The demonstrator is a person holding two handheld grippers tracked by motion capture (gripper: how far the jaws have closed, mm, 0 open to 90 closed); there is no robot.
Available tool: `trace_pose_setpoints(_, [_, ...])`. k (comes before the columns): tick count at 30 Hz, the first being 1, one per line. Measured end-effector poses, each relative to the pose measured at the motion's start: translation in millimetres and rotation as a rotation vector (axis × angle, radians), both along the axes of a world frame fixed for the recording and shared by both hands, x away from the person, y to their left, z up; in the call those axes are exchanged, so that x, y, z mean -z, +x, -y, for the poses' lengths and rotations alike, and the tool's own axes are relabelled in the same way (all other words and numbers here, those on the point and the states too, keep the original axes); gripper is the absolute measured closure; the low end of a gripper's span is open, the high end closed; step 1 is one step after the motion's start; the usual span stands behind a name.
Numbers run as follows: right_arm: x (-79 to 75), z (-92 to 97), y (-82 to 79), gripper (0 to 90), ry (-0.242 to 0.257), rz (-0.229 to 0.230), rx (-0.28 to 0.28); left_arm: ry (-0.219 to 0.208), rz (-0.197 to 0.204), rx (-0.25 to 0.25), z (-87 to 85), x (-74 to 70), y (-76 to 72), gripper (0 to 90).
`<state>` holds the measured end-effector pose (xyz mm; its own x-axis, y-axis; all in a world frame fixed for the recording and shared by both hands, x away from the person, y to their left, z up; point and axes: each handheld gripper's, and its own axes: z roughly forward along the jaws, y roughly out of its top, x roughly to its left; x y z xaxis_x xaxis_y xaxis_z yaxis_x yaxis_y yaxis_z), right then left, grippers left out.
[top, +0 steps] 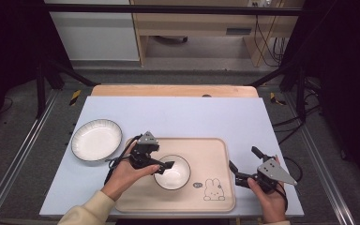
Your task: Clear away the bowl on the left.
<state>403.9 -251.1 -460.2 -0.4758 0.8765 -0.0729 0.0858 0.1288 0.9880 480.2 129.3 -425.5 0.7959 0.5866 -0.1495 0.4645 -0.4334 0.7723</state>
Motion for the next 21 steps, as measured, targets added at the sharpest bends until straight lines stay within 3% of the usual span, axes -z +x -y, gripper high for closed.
trace_pose_setpoints(9, [-0.5, 1.4, -1.2, 4.2, 0.009, 0.006, 0.005, -0.058, 0.124, 0.05, -2.6, -7.3, -4.5, 8.3])
trace_pose_setpoints(14, [-0.9, 1.5, -2.1, 4.1, 0.012, 0.008, 0.012, -0.078, 0.158, 0.05, -6.4, -11.0, -7.4, 8.2])
trace_pose_setpoints(17, [-0.7, 1.5, -2.0, 3.9, 0.012, 0.005, 0.014, -0.117, 0.157, 0.055, -11.4, -13.1, -8.1, 6.3])
trace_pose_setpoints(21, [-0.4, 2.5, -2.1, 3.4, 0.016, 0.011, 0.021, -0.143, 0.185, 0.043, -20.1, -15.5, -9.1, 3.5])
